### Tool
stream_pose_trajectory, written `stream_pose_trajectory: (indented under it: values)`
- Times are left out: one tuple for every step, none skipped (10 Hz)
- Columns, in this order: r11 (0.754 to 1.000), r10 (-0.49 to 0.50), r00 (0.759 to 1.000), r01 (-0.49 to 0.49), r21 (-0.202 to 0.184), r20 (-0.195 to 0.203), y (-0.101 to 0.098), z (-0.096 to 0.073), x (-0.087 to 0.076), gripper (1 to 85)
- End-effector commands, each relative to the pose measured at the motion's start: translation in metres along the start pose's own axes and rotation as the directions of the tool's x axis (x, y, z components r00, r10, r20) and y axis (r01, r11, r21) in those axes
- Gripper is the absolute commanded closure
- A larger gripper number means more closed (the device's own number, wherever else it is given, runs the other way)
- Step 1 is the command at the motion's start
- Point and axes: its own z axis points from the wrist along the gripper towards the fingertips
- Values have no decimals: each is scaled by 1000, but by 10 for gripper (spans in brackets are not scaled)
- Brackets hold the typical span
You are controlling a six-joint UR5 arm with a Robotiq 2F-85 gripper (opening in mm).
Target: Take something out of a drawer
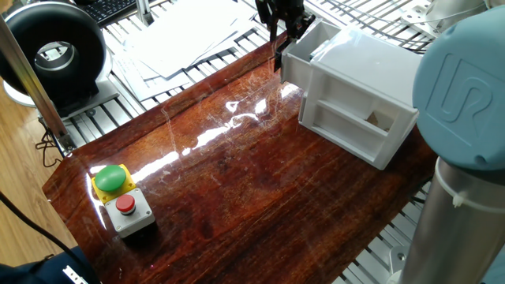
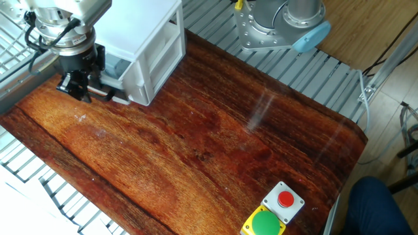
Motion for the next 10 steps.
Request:
stream_pose_trajectory:
  values:
    - [1000, -7, 999, 8, -26, 46, 7, -1, -11, 400]
    - [1000, -4, 999, 5, -29, 42, 8, -1, -10, 400]
    - [1000, -1, 999, 2, -26, 41, 7, -1, -10, 400]
    - [1000, 2, 999, -1, -27, 37, 8, -1, -9, 400]
    - [1000, 3, 1000, -3, -24, 31, 7, -1, -7, 400]
    - [1000, 7, 1000, -6, -21, 30, 6, -1, -7, 400]
    - [1000, 13, 999, -12, -21, 30, 6, -1, -7, 400]
    - [1000, 13, 1000, -12, -16, 25, 5, -1, -6, 397]
    - [1000, 16, 1000, -15, -15, 25, 4, -1, -6, 387]
    - [1000, 25, 999, -25, 3, 20, 0, -1, -5, 383]
